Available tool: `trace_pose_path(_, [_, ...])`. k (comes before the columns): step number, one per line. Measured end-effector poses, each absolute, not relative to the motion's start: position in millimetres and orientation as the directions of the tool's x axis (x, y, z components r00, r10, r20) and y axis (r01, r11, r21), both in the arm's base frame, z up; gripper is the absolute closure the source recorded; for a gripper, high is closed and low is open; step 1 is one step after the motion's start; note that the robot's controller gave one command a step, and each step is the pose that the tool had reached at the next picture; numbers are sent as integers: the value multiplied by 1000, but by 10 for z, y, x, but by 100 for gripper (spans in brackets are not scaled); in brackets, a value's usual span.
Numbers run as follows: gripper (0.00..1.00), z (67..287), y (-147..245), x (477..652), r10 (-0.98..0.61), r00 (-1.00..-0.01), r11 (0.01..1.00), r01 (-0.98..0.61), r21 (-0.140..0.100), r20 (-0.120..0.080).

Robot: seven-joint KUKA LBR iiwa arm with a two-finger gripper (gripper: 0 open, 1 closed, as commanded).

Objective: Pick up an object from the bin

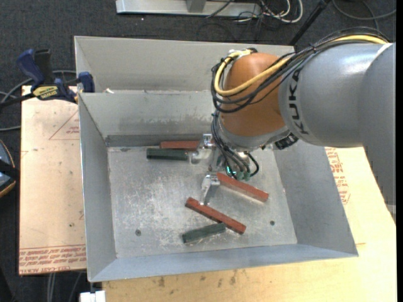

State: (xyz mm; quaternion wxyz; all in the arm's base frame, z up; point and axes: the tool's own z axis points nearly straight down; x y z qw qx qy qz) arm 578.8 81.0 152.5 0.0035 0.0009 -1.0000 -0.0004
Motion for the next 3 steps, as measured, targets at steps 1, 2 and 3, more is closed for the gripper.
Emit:
trace_pose_path(1, [0,1571,807,5806,0,-1000,1000,0,1,-1])
trace_pose_path(2, [100,834,691,5503,-27,-999,1000,-27,5,-19])
trace_pose_path(3, [0,817,689,5535,-24,-999,1000,-25,7,-38])
